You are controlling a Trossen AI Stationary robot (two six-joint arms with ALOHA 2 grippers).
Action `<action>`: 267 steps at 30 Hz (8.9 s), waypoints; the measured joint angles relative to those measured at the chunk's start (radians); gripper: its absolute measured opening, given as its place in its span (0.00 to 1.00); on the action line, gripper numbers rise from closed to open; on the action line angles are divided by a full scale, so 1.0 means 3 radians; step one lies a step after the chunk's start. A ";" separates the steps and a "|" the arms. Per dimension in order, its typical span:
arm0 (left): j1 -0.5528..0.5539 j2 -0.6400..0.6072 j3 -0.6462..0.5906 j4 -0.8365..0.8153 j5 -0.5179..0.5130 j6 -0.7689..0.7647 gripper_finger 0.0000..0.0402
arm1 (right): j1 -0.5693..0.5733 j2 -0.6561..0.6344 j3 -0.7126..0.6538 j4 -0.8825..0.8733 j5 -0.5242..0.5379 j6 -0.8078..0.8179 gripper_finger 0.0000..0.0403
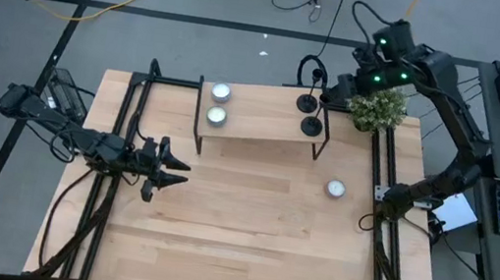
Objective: Pick & Place candle stick holders
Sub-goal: Put the black candle holder on the shelf
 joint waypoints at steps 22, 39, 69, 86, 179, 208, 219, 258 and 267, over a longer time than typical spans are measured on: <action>0.0000 0.0000 0.0000 0.0000 -0.0185 0.0025 0.41 | 0.0000 -0.0818 0.0000 -0.0531 0.0013 -0.0563 0.26; 0.0001 0.0000 0.0000 0.0000 -0.0184 0.0023 0.41 | 0.0004 -0.0936 -0.0019 -0.0908 0.0001 -0.0751 0.25; 0.0000 -0.0001 0.0000 0.0094 -0.0205 -0.0083 0.41 | 0.0009 -0.2332 -0.1439 -0.0840 -0.1503 -0.1942 0.24; 0.0000 -0.0001 0.0000 0.0100 -0.0206 -0.0184 0.41 | 0.0128 -0.2432 -0.1487 0.0113 -0.2189 -0.1570 0.24; 0.0000 0.0000 0.0000 0.0091 -0.0218 -0.0428 0.41 | 0.6558 -0.0817 -0.2015 0.0306 0.0603 0.4385 0.51; 0.0000 -0.0001 0.0000 0.0089 -0.0218 -0.0390 0.41 | 0.6555 -0.0950 -0.2673 0.0962 0.0702 0.4452 0.51; 0.0000 0.0000 -0.0001 0.0086 -0.0218 -0.0385 0.41 | 0.6555 -0.0950 -0.2673 0.0899 0.0863 0.4439 0.50; 0.0000 0.0000 -0.0001 0.0066 -0.0220 -0.0390 0.41 | 0.6551 -0.0957 -0.3090 0.1167 0.0616 0.4532 0.05; 0.0000 -0.0001 -0.0001 0.0067 -0.0222 -0.0391 0.41 | 0.6379 -0.1018 -0.3100 0.1172 0.0695 0.4410 0.03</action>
